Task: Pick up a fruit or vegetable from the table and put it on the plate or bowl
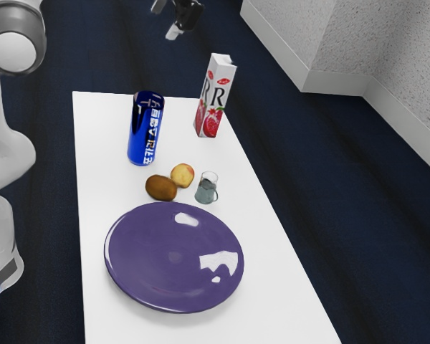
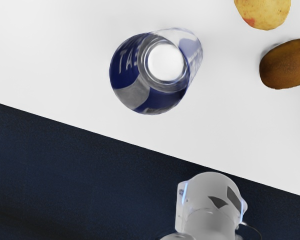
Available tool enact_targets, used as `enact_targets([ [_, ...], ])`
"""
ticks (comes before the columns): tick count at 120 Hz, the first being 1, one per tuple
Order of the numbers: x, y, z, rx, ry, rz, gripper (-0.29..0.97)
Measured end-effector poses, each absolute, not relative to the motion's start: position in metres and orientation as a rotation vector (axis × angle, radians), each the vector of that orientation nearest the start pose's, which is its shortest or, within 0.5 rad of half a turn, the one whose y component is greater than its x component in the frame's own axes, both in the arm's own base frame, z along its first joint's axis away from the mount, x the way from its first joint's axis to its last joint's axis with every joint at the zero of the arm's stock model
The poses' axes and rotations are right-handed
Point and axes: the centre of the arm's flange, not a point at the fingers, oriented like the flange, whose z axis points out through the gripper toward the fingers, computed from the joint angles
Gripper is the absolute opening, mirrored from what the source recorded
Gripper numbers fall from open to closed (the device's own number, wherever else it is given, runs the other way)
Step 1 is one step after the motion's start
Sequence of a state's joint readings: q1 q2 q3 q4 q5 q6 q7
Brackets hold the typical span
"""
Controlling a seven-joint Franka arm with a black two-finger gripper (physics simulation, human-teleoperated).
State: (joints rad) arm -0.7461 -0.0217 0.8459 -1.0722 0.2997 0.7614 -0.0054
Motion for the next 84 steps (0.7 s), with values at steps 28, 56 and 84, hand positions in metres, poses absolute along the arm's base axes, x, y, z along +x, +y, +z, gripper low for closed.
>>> enact_targets([
  [28, 0.394, 0.235, 0.804, -2.732, -0.851, 0.134, 0.66],
  [56, 0.460, 0.098, 0.725, -3.082, -0.221, 0.186, 0.66],
  [84, 0.402, 0.000, 0.702, -3.008, 0.166, 0.041, 0.66],
])
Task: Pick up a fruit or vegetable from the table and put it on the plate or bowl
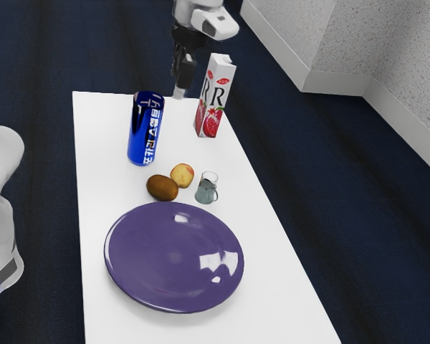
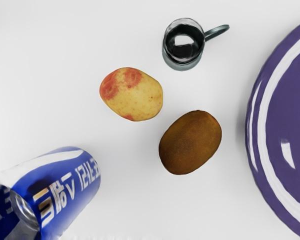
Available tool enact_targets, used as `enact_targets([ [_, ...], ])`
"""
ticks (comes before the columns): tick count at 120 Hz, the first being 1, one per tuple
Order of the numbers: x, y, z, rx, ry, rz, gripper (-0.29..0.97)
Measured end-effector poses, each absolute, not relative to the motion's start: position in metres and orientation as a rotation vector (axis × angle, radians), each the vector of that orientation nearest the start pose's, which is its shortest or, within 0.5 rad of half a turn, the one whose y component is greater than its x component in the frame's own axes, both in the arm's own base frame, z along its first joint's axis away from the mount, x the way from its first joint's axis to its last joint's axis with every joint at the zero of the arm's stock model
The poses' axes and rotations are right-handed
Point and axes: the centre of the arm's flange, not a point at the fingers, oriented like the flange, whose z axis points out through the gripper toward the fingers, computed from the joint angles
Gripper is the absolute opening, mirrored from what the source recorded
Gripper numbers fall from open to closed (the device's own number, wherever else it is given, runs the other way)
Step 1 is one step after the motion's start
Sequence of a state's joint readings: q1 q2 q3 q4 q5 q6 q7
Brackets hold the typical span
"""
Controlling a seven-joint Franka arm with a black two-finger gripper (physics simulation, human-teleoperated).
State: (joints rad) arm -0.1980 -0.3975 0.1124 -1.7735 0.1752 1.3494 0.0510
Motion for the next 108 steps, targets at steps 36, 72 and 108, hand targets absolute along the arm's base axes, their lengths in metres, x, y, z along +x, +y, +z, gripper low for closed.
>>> enact_targets([
  [36, 0.349, -0.005, 0.611, -3.108, 0.536, 0.013, 0.66],
  [72, 0.318, -0.040, 0.527, -3.015, 1.080, -0.126, 0.66],
  [108, 0.357, 0.005, 0.466, -3.128, 1.060, -0.072, 0.66],
])
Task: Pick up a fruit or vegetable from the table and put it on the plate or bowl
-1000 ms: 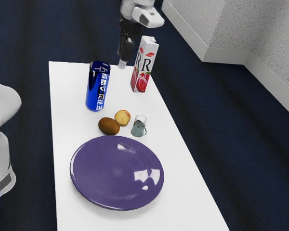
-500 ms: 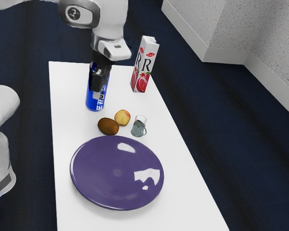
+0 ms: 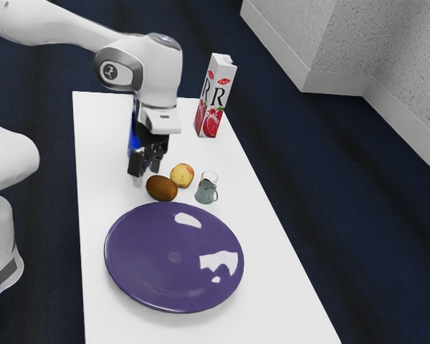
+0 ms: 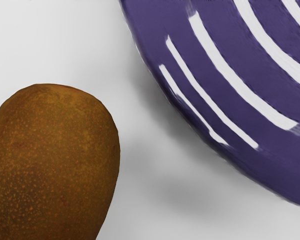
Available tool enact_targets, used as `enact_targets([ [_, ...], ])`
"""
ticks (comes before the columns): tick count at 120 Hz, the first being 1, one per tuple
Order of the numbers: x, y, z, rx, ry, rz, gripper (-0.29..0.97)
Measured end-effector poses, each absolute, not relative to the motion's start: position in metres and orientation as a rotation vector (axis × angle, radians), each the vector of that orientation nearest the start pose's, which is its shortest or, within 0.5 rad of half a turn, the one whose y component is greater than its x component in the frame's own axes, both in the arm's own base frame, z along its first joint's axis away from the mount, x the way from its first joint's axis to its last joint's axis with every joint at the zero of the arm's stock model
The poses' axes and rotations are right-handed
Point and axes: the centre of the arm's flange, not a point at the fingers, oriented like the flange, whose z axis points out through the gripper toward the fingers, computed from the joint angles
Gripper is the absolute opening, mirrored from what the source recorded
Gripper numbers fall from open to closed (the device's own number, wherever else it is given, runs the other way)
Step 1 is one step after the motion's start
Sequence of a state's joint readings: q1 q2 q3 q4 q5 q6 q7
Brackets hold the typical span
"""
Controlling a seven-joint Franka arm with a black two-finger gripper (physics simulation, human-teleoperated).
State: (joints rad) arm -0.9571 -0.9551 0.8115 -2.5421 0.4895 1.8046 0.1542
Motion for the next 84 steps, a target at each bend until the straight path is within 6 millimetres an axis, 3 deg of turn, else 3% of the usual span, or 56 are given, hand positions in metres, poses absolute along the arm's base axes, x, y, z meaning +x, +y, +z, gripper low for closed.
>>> enact_targets([
  [42, 0.391, 0.027, 0.422, -3.172, 1.034, -0.177, 0.67],
  [62, 0.398, 0.040, 0.412, -3.177, 0.983, -0.224, 0.41],
  [70, 0.399, 0.038, 0.416, -3.160, 0.979, -0.220, 0.37],
  [84, 0.394, 0.018, 0.453, -3.087, 1.005, -0.161, 0.31],
])
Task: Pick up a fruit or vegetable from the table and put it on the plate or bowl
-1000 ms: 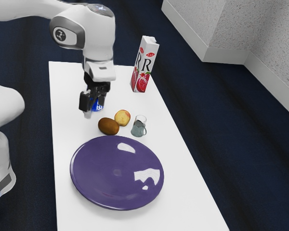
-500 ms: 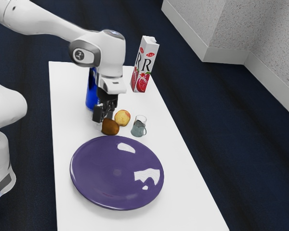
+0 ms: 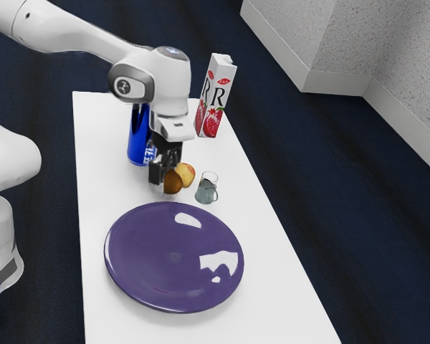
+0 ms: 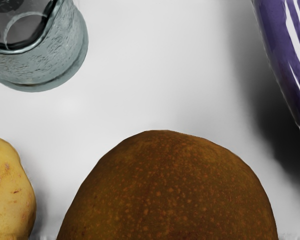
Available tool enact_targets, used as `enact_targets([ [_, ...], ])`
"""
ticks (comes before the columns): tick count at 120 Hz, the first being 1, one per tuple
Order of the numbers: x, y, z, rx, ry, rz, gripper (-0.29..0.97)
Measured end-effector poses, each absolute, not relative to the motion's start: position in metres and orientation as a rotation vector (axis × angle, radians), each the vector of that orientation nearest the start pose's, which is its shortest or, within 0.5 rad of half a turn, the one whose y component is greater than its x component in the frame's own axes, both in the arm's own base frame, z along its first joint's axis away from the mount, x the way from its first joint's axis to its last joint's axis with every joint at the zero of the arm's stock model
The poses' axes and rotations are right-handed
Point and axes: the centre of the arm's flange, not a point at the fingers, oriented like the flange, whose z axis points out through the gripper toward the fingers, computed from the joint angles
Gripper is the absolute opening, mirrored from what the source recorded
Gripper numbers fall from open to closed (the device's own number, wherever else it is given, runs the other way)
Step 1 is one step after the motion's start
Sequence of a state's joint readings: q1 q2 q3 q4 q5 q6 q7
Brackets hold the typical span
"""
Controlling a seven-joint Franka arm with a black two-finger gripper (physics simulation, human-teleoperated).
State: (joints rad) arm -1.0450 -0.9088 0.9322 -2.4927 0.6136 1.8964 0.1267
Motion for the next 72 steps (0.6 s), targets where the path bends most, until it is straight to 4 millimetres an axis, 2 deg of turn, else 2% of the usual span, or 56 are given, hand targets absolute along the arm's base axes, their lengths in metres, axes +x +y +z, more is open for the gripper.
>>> enact_targets([
  [16, 0.383, 0.004, 0.479, -3.081, 0.972, 0.009, 0.33],
  [31, 0.367, -0.038, 0.524, -2.990, 0.927, 0.115, 0.32],
  [45, 0.349, -0.059, 0.542, -2.970, 0.816, 0.213, 0.32],
  [56, 0.338, -0.120, 0.580, -2.892, 0.850, 0.173, 0.32],
  [72, 0.333, -0.183, 0.605, -2.865, 0.906, 0.165, 0.32],
])
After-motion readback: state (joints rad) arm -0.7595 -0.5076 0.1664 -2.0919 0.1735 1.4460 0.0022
